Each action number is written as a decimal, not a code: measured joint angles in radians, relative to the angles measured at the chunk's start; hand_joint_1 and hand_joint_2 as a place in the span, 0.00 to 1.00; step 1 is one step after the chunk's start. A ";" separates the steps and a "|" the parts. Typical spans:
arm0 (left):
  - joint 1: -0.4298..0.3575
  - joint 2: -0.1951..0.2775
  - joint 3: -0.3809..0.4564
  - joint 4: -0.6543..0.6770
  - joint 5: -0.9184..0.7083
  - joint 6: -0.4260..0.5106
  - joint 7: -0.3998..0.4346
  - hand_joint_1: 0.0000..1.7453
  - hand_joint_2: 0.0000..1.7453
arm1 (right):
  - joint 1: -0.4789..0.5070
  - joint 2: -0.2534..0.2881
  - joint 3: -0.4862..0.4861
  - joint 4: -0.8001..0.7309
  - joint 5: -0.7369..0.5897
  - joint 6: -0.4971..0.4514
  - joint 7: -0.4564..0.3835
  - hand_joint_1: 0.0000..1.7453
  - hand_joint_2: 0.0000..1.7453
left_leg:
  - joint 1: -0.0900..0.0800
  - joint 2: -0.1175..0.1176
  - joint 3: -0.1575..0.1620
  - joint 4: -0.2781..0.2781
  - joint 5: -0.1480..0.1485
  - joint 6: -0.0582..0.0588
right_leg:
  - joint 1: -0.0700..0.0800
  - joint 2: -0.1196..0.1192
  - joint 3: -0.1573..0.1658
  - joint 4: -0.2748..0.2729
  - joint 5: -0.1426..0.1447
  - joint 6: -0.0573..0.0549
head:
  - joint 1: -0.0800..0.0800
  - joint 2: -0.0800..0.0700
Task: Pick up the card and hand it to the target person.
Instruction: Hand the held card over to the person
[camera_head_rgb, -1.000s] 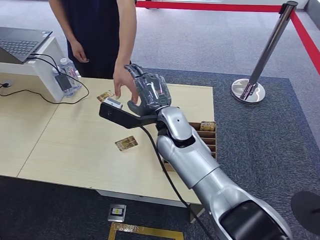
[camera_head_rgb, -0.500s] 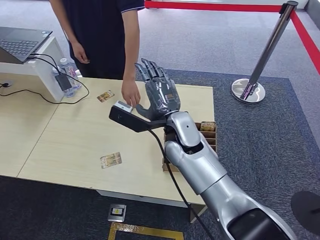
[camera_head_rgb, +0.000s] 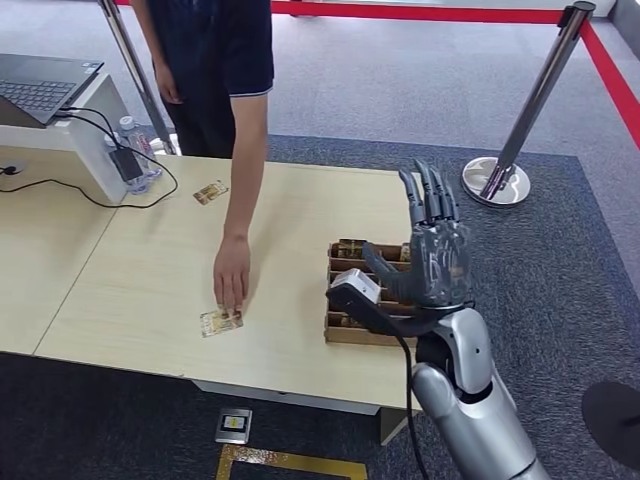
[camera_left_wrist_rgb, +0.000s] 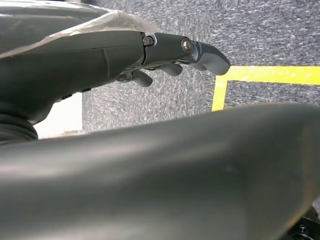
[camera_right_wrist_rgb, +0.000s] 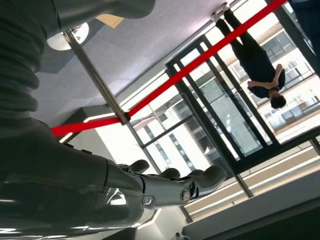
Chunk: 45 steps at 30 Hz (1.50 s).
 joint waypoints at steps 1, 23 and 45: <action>-0.001 -0.001 0.001 0.000 0.003 0.001 0.002 0.00 0.00 | 0.029 -0.007 -0.016 -0.028 -0.012 -0.009 -0.002 0.00 1.00 | 0.000 0.000 0.000 0.000 0.000 0.000 | 0.000 0.000 0.000 0.000 0.000 0.000 | 0.000 0.000; 0.005 -0.009 0.016 0.000 -0.018 0.004 -0.011 0.00 0.00 | 0.344 0.107 -1.192 0.496 -0.501 0.026 -0.262 0.00 1.00 | -0.001 -0.001 0.001 0.000 0.000 0.001 | -0.001 0.000 0.002 -0.002 0.001 0.001 | 0.000 0.000; 0.000 -0.008 -0.018 0.000 -0.084 -0.013 0.000 0.00 1.00 | 0.264 0.140 -1.461 1.238 -0.469 0.297 0.242 0.00 0.00 | 0.000 0.000 0.001 -0.001 0.000 0.000 | 0.000 0.000 0.002 -0.001 0.000 0.000 | 0.000 0.000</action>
